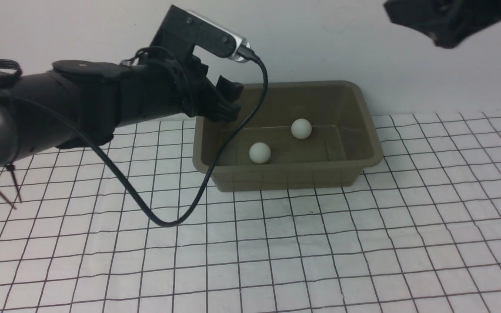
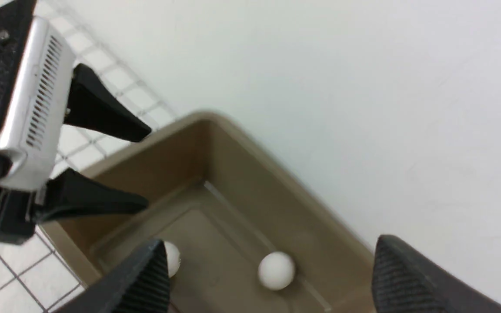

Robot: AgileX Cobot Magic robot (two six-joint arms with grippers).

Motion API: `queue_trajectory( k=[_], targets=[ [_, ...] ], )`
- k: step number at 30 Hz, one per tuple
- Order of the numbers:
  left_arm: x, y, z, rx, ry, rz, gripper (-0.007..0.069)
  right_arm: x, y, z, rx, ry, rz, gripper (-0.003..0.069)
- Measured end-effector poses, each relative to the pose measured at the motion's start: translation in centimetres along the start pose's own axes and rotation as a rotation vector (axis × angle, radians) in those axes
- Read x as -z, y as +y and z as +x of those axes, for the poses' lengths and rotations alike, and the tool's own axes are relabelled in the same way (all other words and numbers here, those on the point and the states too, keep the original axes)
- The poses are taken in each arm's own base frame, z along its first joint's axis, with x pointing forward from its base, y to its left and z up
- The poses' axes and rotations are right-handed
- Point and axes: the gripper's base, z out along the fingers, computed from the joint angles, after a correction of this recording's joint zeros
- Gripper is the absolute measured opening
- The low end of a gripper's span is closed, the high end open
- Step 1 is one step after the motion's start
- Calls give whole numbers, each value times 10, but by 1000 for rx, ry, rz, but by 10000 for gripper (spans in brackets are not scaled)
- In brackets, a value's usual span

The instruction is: Put the table tennis balls into the box on the white checkered tablecloth.

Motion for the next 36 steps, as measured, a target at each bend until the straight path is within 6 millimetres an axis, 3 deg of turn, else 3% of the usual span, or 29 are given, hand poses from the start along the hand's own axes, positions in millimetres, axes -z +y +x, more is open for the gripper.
queue_trajectory(
  k=[5, 8, 10, 13, 18, 23, 29, 36],
  targets=[
    [29, 1, -17, -5, -63, -26, 468, 67, 18, 22, -97, 9, 70, 568],
    [36, 1, -23, -7, -84, -30, 468, 93, 32, 41, -159, 2, 76, 568],
    [36, 1, -23, -6, -85, -30, 468, 106, 44, 59, -195, 6, 77, 568],
    [36, 1, -23, -6, -85, -30, 468, 126, 70, 105, -222, 27, 83, 568],
    [36, 1, -23, 1, -86, -27, 468, 133, 92, 147, -229, -37, 121, 568],
    [36, 1, -24, 29, -89, -26, 468, 124, 106, 179, -266, -150, 170, 568],
    [36, 1, -24, 43, -91, -26, 468, 112, 110, 197, -305, -219, 214, 568],
    [36, 1, -24, 41, -91, -26, 468, 98, 122, 225, -323, -125, 182, 568]
  ],
)
